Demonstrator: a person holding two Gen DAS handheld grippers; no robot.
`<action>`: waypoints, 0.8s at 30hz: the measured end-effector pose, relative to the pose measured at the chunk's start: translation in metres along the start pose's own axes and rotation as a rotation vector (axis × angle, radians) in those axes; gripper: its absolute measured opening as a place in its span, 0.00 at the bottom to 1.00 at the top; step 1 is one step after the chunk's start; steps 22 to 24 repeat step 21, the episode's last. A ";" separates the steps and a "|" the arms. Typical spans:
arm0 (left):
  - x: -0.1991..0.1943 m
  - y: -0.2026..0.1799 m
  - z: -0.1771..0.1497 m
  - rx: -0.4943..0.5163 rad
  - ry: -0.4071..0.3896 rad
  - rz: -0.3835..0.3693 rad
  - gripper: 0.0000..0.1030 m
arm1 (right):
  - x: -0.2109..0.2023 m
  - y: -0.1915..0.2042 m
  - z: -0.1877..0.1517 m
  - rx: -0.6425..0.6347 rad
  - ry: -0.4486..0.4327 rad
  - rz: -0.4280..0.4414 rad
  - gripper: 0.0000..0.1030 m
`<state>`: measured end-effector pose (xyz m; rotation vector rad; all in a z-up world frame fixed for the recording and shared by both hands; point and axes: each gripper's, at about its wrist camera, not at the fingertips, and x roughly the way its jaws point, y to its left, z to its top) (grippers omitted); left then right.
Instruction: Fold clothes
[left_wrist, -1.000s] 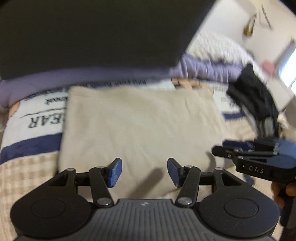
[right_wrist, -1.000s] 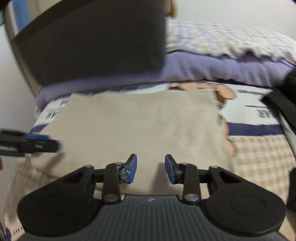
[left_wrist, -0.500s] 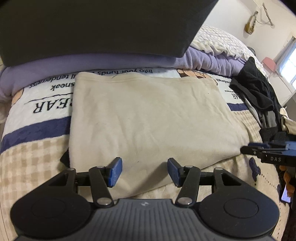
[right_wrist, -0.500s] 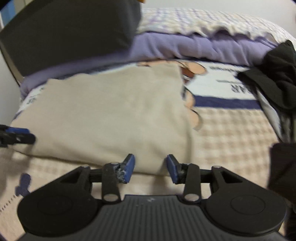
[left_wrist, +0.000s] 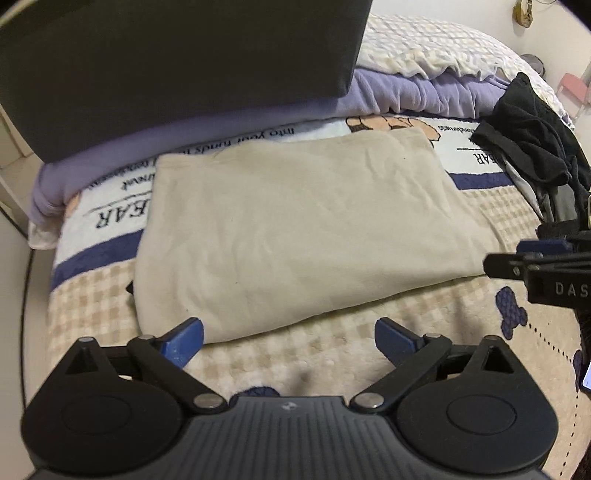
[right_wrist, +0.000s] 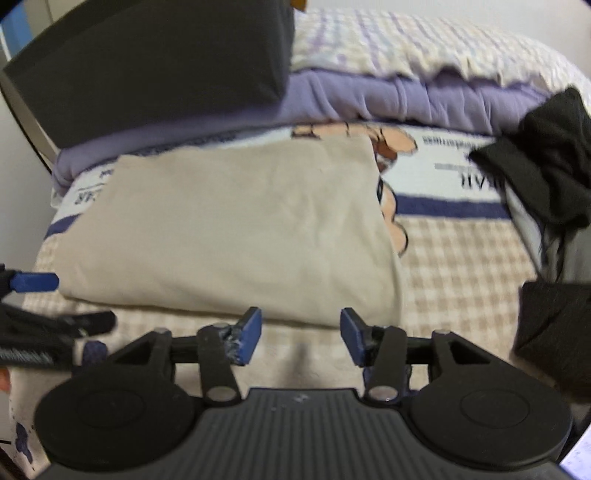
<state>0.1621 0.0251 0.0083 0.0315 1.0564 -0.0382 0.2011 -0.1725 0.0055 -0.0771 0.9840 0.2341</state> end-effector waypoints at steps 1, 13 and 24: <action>-0.005 -0.003 0.000 -0.008 0.001 0.011 0.96 | -0.007 0.004 0.003 -0.008 -0.006 -0.007 0.56; -0.053 -0.023 0.004 -0.033 0.001 0.068 0.96 | -0.049 0.018 0.012 -0.022 -0.020 -0.023 0.59; -0.065 -0.025 0.004 -0.050 -0.002 0.074 0.96 | -0.060 0.021 0.010 -0.032 -0.023 -0.017 0.59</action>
